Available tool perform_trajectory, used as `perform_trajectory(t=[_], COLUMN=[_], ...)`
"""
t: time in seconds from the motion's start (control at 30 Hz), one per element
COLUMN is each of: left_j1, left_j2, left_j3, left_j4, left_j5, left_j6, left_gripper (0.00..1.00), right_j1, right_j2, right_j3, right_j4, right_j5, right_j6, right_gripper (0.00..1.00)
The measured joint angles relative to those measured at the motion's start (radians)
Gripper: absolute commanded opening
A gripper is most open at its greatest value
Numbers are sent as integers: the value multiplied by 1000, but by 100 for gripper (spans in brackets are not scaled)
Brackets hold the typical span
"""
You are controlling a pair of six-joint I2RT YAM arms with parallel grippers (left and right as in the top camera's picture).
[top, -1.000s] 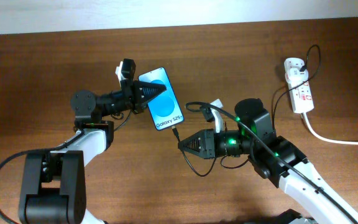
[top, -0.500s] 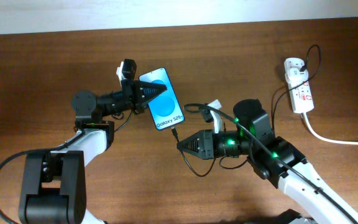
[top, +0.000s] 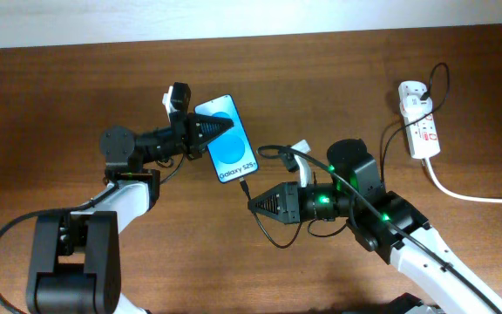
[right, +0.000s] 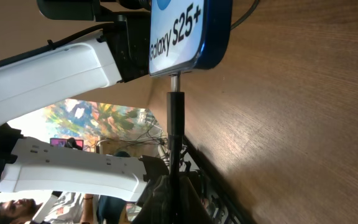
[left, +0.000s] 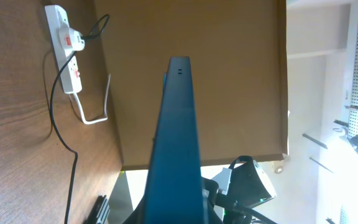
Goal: Plug charger to phone and switch on socket
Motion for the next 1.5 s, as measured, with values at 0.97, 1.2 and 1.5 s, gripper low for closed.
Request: perform_trajectory(t=[0.97, 1.2, 1.5], left_j1=[-6, -5, 6], left_j2=[0, 0, 1], left_j3=[0, 1, 8], left_j4=[0, 0, 0], left_j5=[-12, -11, -20], left_j6=[4, 19, 31], left_gripper=[0, 0, 0], right_j1=[5, 5, 10], right_j2=[0, 0, 0], right_j3=[0, -1, -6], right_j4=[0, 7, 67], right_j5=[47, 49, 61], right_j6=[-1, -1, -25], right_gripper=[4, 4, 5])
